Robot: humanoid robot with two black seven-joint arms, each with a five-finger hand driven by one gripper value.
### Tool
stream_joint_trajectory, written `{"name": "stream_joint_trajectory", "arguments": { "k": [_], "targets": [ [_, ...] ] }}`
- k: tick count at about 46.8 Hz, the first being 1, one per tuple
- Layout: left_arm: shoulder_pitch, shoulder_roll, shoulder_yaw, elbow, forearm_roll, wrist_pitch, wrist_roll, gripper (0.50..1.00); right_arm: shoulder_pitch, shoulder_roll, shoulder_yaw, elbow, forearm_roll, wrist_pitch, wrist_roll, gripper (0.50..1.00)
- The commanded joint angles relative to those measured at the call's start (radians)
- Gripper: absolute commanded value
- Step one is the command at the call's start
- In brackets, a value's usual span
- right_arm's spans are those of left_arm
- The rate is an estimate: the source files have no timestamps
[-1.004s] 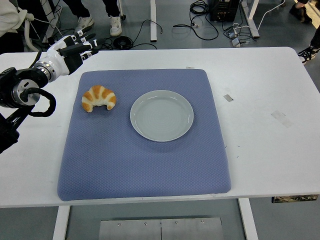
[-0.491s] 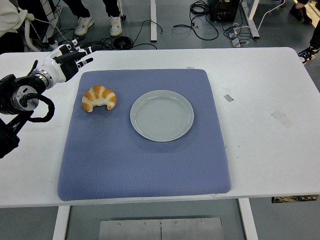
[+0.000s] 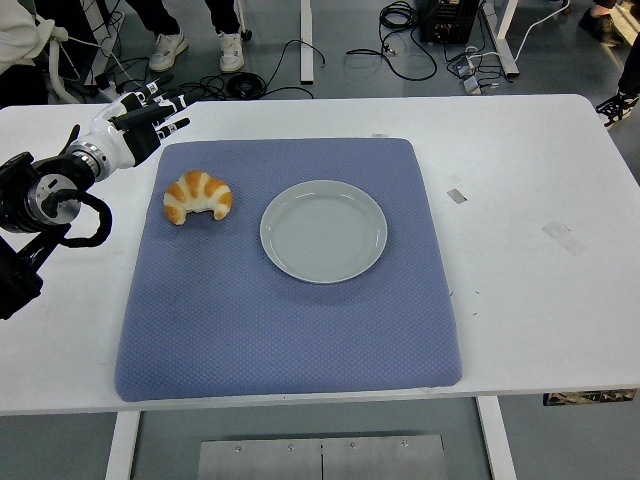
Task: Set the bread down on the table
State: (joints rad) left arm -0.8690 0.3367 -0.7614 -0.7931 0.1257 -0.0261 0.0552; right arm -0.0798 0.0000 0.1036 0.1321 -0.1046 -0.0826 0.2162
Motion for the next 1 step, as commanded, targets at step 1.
{"name": "stream_joint_trajectory", "arguments": {
  "k": [1],
  "targets": [
    [0.005, 0.001, -0.006, 0.0, 0.0, 0.0, 0.001, 0.983, 0.0, 0.0, 0.001, 0.0, 0.0, 0.0, 0.0, 1.0]
  ]
}}
